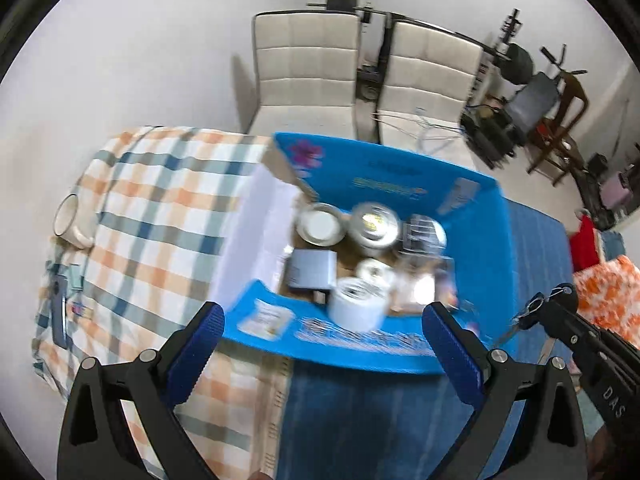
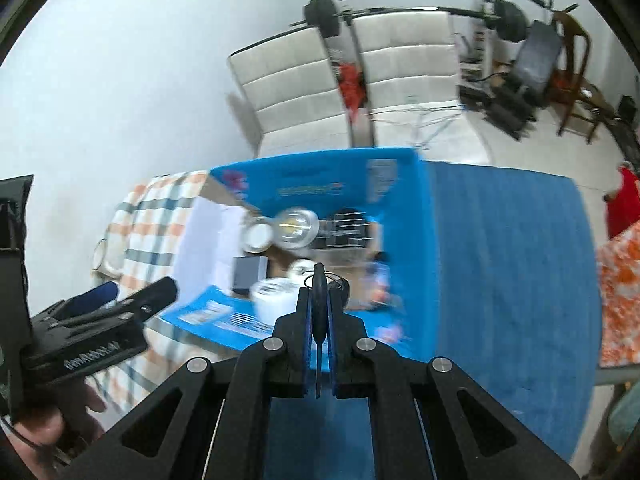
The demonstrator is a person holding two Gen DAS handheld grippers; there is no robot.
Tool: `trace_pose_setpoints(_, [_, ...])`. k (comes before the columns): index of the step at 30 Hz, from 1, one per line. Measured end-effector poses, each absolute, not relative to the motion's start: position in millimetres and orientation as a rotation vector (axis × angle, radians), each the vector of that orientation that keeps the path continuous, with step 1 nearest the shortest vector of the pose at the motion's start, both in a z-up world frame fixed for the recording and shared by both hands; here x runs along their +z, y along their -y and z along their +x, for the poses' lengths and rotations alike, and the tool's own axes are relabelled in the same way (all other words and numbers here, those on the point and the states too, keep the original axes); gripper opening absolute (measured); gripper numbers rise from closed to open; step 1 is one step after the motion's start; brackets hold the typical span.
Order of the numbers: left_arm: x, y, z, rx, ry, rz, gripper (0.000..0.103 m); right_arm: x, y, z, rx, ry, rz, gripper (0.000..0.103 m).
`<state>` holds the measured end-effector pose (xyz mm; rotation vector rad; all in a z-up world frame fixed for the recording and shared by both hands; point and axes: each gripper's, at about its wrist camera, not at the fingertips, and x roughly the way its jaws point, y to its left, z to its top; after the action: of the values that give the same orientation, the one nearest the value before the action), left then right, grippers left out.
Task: Organize rigid objects
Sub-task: 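Carry the key into the blue box and open the right tool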
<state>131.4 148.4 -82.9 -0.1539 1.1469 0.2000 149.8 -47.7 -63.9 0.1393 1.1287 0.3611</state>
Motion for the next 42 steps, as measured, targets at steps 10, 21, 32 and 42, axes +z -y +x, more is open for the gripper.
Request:
trace_pose_setpoints(10, [-147.2,-207.9,168.7,0.257,-1.233,-0.128,0.102,-156.5,-46.0,221.9,0.449,-1.256,0.239,0.007])
trace_pose_setpoints(21, [-186.8,-227.9,200.0,0.242,-1.298,-0.103,0.102,-239.4,-79.4,258.6,0.428,-1.402,0.148,0.008])
trace_pose_setpoints(32, [-180.8,-219.9,204.0,0.210,-1.297,-0.109,0.102,-234.7,-73.4,256.3,0.318,-1.417,0.046,0.018])
trace_pose_setpoints(42, [-149.6,-204.1,196.2,0.180,-1.257,-0.114,0.102,-185.6,-40.3,228.8,0.257,-1.363,0.012,0.086])
